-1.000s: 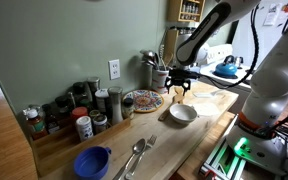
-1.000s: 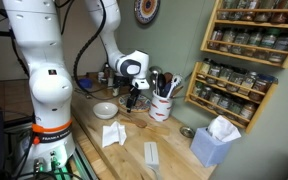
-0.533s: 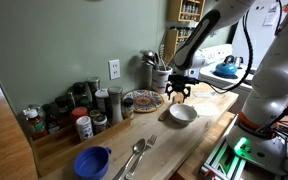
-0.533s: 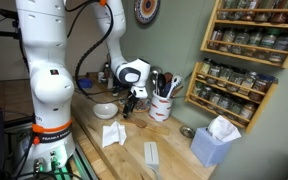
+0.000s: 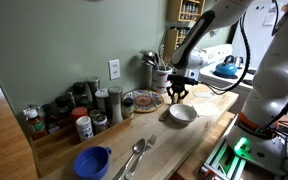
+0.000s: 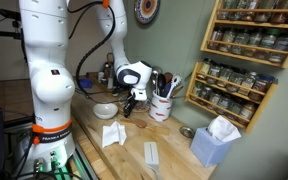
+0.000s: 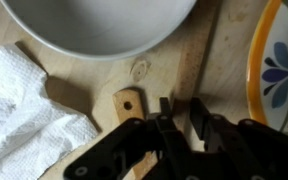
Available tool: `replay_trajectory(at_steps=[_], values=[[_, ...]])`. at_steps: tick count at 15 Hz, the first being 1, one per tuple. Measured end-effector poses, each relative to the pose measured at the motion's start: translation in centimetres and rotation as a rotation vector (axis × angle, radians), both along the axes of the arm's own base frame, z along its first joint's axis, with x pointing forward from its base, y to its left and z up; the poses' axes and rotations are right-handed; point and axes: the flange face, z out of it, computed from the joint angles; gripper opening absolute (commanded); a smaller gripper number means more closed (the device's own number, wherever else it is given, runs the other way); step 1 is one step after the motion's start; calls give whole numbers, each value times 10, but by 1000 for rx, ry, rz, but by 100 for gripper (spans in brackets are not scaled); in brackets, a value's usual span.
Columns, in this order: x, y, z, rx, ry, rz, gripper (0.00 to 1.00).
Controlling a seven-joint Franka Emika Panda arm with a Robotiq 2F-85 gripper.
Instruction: Pick up the wooden spoons one by one from the table and put them in the utensil holder
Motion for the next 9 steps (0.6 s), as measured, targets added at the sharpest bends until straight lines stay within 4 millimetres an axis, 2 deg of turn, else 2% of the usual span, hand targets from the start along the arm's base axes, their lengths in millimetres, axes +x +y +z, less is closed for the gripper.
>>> replay_trajectory(at_steps=[1, 3, 4, 5, 6, 7, 8, 9], values=[[1, 0, 0, 3, -2, -4, 18], [3, 0, 0, 8, -4, -10, 25], [4, 0, 1, 10, -6, -11, 35], [5, 0, 0, 11, -5, -10, 38], [5, 0, -2, 11, -2, -8, 37], [5, 0, -4, 12, 2, -7, 43], [5, 0, -6, 12, 7, -5, 39], [4, -1, -8, 13, 12, -4, 29]])
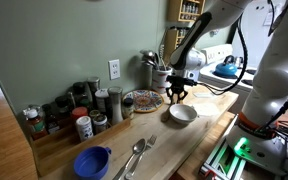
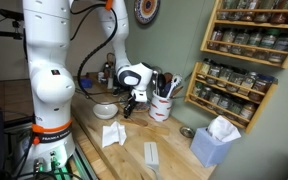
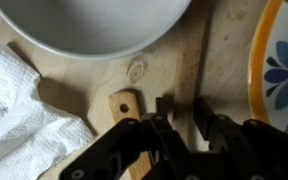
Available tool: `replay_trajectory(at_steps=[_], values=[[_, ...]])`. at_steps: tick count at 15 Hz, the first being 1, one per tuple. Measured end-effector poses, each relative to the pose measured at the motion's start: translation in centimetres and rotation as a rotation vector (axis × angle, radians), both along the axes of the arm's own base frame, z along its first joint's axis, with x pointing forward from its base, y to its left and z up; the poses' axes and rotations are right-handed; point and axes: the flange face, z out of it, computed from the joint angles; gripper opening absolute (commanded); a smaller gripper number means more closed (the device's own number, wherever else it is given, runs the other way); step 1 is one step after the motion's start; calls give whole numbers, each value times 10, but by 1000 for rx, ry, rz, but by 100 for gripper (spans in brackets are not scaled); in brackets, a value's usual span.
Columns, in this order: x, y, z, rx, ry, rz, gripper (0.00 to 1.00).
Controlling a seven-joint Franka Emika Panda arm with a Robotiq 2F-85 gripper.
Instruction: Pick up the wooden spoons one by one from the table and put them in the utensil holder
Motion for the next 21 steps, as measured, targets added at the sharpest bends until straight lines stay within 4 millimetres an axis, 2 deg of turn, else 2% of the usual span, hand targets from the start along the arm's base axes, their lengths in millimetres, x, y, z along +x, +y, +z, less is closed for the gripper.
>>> replay_trajectory(at_steps=[1, 2, 3, 4, 5, 8, 10, 14, 17, 21], values=[[0, 0, -2, 0, 5, 0, 14], [0, 0, -4, 1, 9, 1, 13], [1, 0, -4, 1, 10, 2, 4], [2, 0, -4, 1, 7, 1, 0], [3, 0, -3, 1, 5, 1, 4], [6, -1, 3, -15, -12, 22, 5], [8, -3, 15, -48, -36, 52, 5], [5, -7, 52, -128, -109, 83, 5], [11, -14, 89, -174, -195, 74, 5], [10, -24, 130, -222, -291, 63, 5]])
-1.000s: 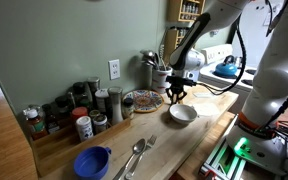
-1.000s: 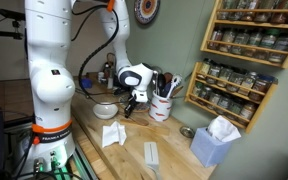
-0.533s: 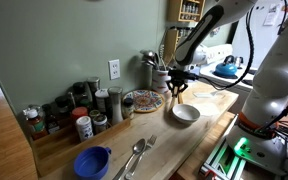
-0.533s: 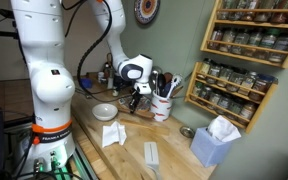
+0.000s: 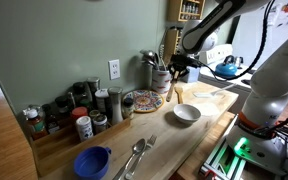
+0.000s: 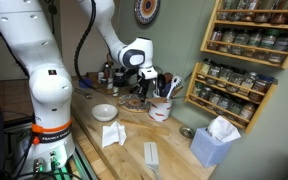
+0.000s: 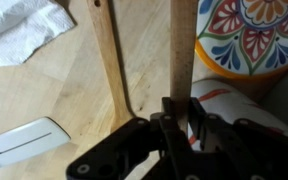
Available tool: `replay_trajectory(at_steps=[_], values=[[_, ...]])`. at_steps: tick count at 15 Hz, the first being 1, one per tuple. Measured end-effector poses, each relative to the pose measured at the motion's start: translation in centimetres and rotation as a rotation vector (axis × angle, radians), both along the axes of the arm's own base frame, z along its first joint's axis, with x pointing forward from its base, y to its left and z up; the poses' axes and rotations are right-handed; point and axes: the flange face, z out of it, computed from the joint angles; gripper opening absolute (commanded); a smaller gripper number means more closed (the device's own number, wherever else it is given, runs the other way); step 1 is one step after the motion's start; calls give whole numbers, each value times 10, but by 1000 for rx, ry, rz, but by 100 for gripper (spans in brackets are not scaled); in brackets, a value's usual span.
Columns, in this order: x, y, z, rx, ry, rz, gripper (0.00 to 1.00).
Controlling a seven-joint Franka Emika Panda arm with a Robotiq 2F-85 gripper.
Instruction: Pick up the wooden spoons one by one from the table and put them in the utensil holder
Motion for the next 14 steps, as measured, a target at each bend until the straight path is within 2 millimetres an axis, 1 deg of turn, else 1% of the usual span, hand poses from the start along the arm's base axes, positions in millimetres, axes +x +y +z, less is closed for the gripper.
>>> replay_trajectory(at_steps=[2, 3, 4, 7, 10, 11, 12, 13, 14], values=[[2, 1, 24, -58, -58, 21, 5], [-2, 4, 35, -95, -90, 34, 5], [-5, 8, 48, -135, -124, 46, 5], [-8, 26, 97, -252, -238, 87, 5], [-21, 42, 133, -357, -345, 114, 5], [-23, 46, 145, -394, -377, 112, 5], [-26, 48, 153, -433, -406, 106, 5], [-31, 48, 157, -469, -434, 99, 20], [-32, 47, 160, -501, -454, 91, 20]])
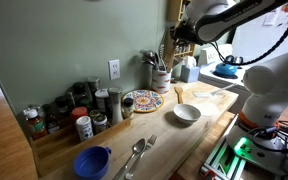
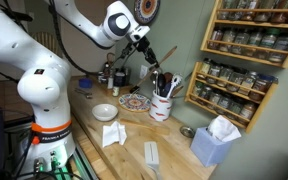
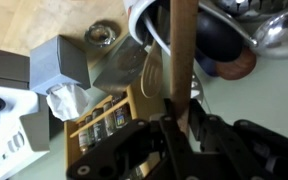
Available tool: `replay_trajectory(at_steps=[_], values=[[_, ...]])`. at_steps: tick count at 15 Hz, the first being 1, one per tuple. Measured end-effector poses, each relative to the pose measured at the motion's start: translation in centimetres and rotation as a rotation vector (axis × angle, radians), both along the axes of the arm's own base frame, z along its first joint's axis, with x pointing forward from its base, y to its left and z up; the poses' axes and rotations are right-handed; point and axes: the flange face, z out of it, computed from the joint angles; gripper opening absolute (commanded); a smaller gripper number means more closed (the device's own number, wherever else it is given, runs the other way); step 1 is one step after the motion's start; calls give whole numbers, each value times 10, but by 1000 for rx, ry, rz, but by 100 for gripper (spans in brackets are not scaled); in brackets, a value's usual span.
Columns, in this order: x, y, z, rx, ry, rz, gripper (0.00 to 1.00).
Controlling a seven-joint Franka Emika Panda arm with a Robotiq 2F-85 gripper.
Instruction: Pick up the wooden spoons one by one from the table and put them in the utensil holder
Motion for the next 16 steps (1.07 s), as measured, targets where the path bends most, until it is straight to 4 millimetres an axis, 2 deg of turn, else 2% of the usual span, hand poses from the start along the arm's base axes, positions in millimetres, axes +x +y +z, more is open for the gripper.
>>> replay_trajectory(at_steps=[4, 5, 10, 16], values=[[0, -1, 7, -39, -24, -16, 20], [0, -1, 7, -40, -24, -16, 5], [3, -2, 8, -53, -42, -2, 5], [19, -12, 2, -116, -113, 59, 5]])
